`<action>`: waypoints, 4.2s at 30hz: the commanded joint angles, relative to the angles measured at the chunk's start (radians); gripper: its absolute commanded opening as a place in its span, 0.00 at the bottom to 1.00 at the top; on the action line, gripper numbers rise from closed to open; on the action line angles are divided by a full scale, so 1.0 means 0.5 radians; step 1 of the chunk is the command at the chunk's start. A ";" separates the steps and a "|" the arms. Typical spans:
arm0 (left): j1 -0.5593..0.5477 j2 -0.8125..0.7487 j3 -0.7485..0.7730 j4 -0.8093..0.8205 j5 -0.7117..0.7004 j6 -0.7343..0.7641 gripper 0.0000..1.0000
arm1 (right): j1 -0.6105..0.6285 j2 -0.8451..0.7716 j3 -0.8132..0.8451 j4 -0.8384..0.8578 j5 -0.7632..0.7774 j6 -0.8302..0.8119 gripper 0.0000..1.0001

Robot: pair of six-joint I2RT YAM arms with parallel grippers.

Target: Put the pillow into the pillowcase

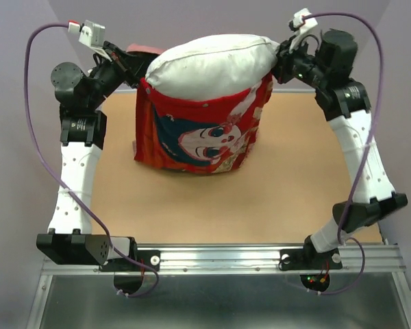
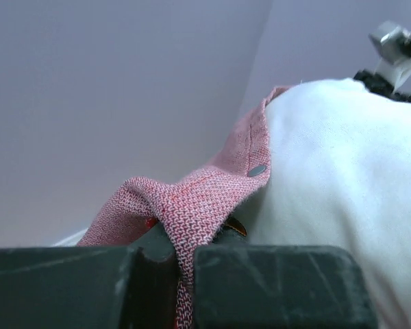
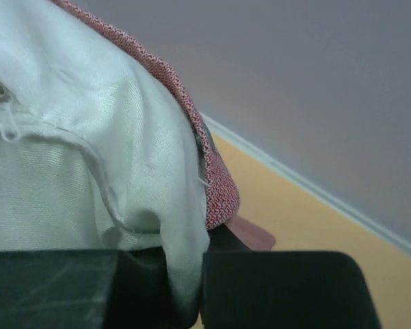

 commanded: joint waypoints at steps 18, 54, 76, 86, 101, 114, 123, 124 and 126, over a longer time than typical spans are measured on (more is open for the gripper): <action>0.244 -0.219 -0.646 0.223 0.157 0.020 0.00 | -0.021 -0.095 -0.722 0.053 -0.279 0.165 0.01; -0.072 0.330 0.463 -0.767 -0.153 0.551 0.00 | -0.267 -0.022 0.011 0.597 -0.228 0.518 0.00; 0.517 0.183 0.866 0.238 0.158 -0.278 0.00 | -0.346 0.054 0.734 0.817 0.042 0.385 0.00; 0.245 0.385 0.775 0.612 0.360 -0.501 0.00 | -0.343 -0.143 0.299 0.968 0.149 0.186 0.01; 0.463 0.513 1.046 0.519 0.254 -0.833 0.00 | -0.346 0.069 0.782 0.980 0.387 0.110 0.01; 0.323 0.640 1.451 -0.424 0.062 -0.300 0.00 | -0.343 -0.120 0.153 1.140 0.156 0.315 0.01; 0.375 0.204 0.873 0.182 -0.199 -0.361 0.00 | -0.346 -0.315 -0.108 1.435 0.165 0.222 0.01; 0.297 0.305 0.967 -0.130 -0.138 -0.221 0.00 | -0.343 -0.322 -0.112 1.355 0.081 0.202 0.01; 0.302 0.653 1.512 -0.372 0.254 -0.267 0.00 | -0.343 -0.167 0.132 1.192 0.135 0.186 0.00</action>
